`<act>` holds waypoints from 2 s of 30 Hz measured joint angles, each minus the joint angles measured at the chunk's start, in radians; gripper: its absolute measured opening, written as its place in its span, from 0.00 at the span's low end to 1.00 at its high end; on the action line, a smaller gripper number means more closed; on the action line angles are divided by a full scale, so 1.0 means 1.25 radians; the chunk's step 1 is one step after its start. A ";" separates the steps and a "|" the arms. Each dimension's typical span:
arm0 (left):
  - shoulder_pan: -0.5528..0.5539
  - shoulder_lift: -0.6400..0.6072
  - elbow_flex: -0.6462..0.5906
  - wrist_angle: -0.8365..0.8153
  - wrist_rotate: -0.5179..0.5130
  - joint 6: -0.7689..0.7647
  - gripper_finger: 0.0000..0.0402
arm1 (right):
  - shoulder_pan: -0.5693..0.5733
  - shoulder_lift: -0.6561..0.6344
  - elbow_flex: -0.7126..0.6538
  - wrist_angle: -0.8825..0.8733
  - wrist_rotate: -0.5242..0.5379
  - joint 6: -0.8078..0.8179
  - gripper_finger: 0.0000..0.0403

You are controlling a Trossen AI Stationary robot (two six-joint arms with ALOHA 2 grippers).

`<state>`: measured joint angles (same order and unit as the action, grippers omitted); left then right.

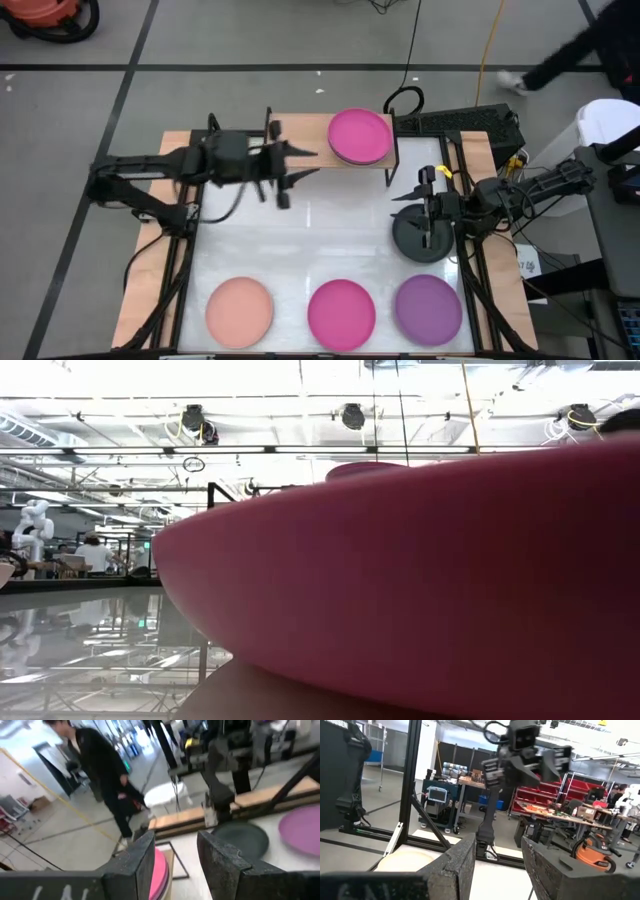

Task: Place and stack plates onto a shelf
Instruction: Put the black plate to the left on the shelf

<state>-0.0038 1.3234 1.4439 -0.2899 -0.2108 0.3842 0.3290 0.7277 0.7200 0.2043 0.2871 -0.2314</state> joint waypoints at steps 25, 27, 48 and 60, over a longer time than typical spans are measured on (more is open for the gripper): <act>-0.208 -0.310 -0.710 0.712 -0.168 -0.098 0.38 | -0.059 0.170 0.164 -0.457 0.102 0.186 0.36; -0.208 -0.310 -0.710 0.712 -0.168 -0.100 0.38 | -0.066 0.186 0.166 -0.510 0.086 0.229 0.36; -0.208 -0.310 -0.710 0.671 -0.168 -0.145 0.38 | -0.073 0.312 0.009 -0.676 -0.152 0.632 0.36; -0.208 -0.304 -0.709 0.670 -0.168 -0.149 0.38 | -0.073 0.396 -0.068 -0.640 -0.149 0.726 0.36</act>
<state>-0.2634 0.9436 0.5571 0.5476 -0.4213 0.1978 0.2375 1.2223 0.6352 -0.5960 0.1013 0.6764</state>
